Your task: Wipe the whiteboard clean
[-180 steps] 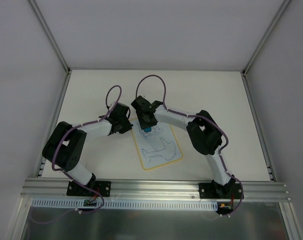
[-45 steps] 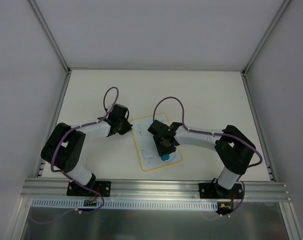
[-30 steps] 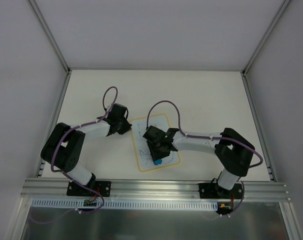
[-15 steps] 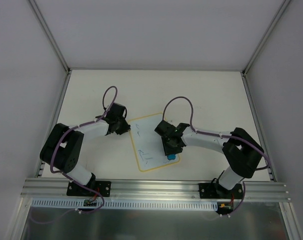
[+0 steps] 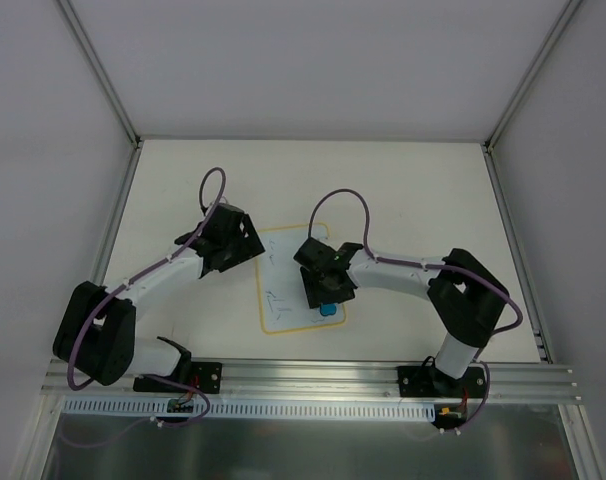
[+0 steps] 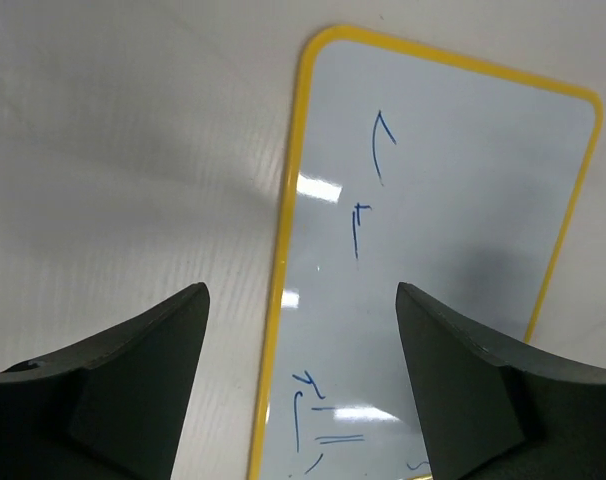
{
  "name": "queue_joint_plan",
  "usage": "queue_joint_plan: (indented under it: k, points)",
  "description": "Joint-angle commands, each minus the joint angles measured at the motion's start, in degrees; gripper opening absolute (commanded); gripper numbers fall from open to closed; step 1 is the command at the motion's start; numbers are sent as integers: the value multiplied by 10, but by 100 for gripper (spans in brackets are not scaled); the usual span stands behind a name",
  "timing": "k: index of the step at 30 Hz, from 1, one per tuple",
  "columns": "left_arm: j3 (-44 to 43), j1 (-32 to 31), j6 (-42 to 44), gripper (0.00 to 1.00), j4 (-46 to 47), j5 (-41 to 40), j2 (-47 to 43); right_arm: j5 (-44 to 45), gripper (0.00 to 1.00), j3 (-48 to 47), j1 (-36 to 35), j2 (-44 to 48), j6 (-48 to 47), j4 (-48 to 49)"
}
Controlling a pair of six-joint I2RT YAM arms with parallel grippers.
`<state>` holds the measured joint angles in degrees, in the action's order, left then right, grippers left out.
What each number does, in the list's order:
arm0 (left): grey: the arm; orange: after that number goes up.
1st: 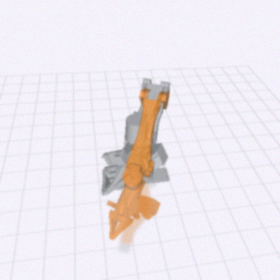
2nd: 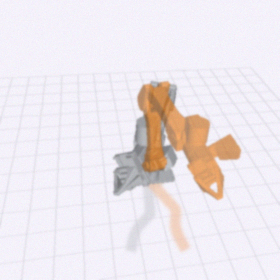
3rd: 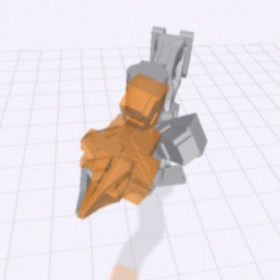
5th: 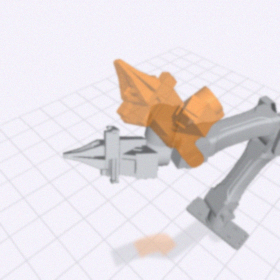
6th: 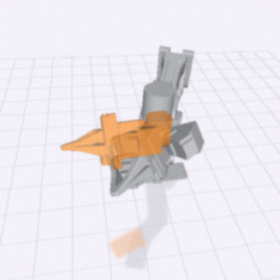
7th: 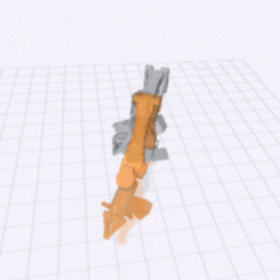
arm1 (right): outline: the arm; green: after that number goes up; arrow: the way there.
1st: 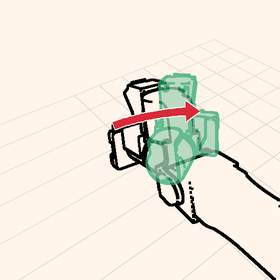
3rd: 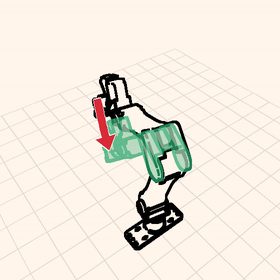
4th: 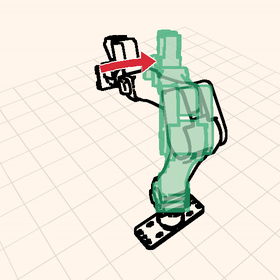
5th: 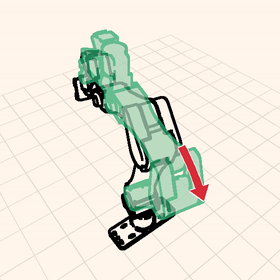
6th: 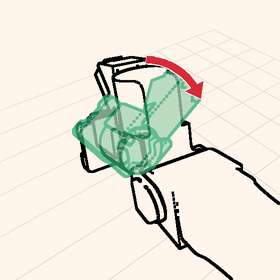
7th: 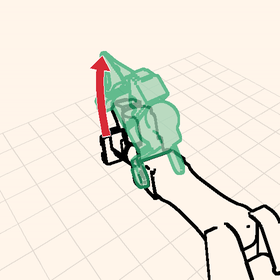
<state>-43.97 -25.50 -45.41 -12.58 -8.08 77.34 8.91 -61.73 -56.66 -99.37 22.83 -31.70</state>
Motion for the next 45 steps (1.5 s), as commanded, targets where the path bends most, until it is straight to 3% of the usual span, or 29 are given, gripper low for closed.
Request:
queue_joint_plan:
  k: [1,3,7,13,23,32,45]
  points:
    - [-5,-33,17,77,-34,-19,-27,26,69,-8,2,36,-8,-1]
    - [-2,-64,8,79,-44,-23,-33,35,82,-4,10,69,-11,-5]
    - [1,-113,-18,85,-60,-32,-50,44,91,15,34,138,-22,-12]
    - [-37,-214,-49,88,-75,-62,-18,54,91,86,123,229,-40,-10]
    - [-181,-332,-65,86,-96,-105,144,9,88,161,188,242,-83,59]
    - [-228,-348,-74,73,-114,-100,232,-28,87,196,215,248,-88,93]
    - [-243,-368,-85,64,-122,-99,254,-72,87,226,240,242,-83,139]
